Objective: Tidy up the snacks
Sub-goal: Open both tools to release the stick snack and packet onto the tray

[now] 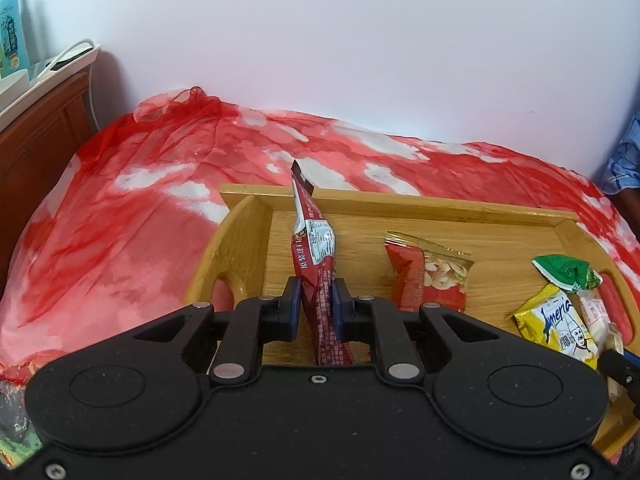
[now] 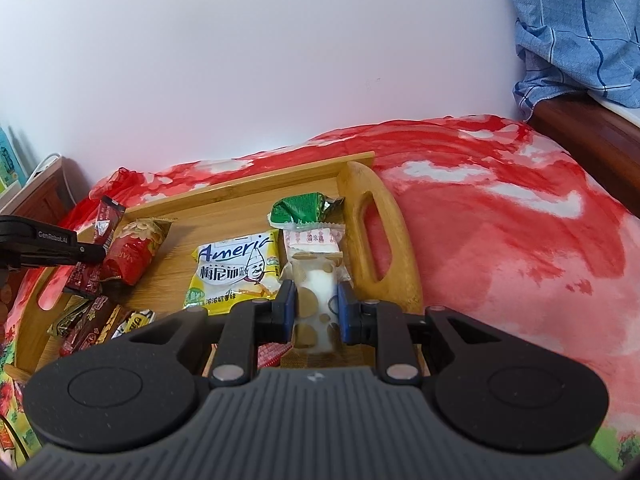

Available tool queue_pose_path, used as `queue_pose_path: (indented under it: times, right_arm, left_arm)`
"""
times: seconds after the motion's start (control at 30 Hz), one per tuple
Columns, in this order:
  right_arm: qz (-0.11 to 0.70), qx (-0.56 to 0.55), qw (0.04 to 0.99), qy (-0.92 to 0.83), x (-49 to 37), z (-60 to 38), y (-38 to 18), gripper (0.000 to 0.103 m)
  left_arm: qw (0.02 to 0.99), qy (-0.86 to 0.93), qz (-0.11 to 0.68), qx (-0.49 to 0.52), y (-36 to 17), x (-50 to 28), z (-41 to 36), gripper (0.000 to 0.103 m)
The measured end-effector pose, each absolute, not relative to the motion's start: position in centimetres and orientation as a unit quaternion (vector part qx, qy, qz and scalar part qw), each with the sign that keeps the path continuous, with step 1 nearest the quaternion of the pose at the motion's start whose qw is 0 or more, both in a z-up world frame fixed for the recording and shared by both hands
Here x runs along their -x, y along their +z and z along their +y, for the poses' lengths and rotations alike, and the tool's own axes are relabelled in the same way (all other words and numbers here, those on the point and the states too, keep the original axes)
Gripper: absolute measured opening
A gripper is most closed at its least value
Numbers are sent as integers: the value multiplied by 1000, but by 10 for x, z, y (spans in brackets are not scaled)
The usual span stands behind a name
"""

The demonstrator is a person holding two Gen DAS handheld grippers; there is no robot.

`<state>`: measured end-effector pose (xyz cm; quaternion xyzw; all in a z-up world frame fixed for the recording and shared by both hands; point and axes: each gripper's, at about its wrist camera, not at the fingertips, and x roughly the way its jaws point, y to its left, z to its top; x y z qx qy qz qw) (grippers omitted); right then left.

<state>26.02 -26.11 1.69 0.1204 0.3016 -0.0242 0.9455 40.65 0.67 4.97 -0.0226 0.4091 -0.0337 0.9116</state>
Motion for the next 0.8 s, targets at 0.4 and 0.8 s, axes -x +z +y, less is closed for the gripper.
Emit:
queue_pose_path:
  times: [0.4,0.8]
  right_arm:
    - [299,-134,945,-19,-259,-262,22,52]
    - [266,-146,953,-1,-226,-256,33,75]
  left_arm:
    - [913,-17,407,31,50,-400,5,37]
    - [922,-36,385,21,74,-329,11,71]
